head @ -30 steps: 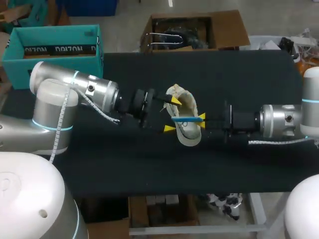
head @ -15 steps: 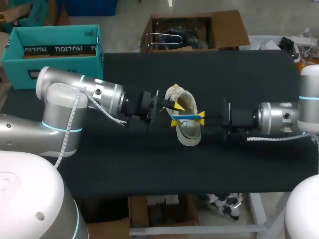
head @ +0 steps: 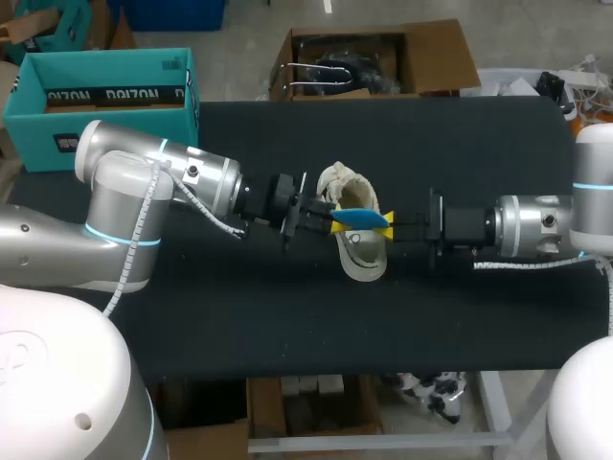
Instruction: Open the shoe tongue, take the insole out of the shoe, put the insole back into the shoe, and pack the shoe into the shoebox
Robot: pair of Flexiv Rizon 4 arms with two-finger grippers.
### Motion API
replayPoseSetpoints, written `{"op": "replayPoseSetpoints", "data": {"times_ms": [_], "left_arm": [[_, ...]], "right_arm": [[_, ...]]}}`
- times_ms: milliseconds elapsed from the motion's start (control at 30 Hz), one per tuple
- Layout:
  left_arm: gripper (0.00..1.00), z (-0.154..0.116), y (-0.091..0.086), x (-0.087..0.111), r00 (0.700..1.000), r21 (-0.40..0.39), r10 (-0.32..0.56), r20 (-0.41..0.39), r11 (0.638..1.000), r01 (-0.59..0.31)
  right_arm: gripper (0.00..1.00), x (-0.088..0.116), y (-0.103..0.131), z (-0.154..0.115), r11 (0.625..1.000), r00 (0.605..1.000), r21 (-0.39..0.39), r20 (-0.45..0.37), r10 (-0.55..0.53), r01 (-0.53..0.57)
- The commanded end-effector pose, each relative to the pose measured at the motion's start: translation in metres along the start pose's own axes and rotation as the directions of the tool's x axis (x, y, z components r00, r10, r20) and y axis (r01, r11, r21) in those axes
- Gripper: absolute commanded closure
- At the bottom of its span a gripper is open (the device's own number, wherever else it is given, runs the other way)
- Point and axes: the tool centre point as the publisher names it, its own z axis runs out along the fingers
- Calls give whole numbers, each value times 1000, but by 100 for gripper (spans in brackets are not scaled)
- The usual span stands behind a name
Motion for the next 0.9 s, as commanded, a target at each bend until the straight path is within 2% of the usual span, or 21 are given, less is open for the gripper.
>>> {"op": "replayPoseSetpoints", "data": {"times_ms": [33, 400, 467, 533, 633, 733, 900], "left_arm": [[100, 0, 4, -1, 999, -7, 20, -25, 1000, -20], [100, 1, 1, -7, 979, -19, 132, -152, 990, -137], [100, 2, 1, -9, 973, -23, 149, -174, 988, -155], [100, 3, 1, -10, 967, -22, 164, -196, 985, -172], [100, 5, 0, -11, 957, -27, 179, -228, 981, -190], [100, 7, 2, -12, 948, -46, 193, -252, 976, -211], [100, 9, 7, -12, 940, -79, 202, -276, 970, -232]], "right_arm": [[0, 0, -3, -3, 1000, 1000, -5, 5, -3, 3], [1, -7, -15, -13, 996, 1000, -88, 3, 9, -9], [11, -9, -15, -14, 995, 1000, -101, 1, 15, -14], [29, -12, -15, -14, 993, 1000, -118, -3, 22, -22], [49, -15, -15, -15, 992, 1000, -123, -13, 25, -26], [58, -16, -16, -16, 990, 999, -135, -25, 25, -29], [64, -15, -18, -11, 987, 999, -158, -26, 25, -29]]}}
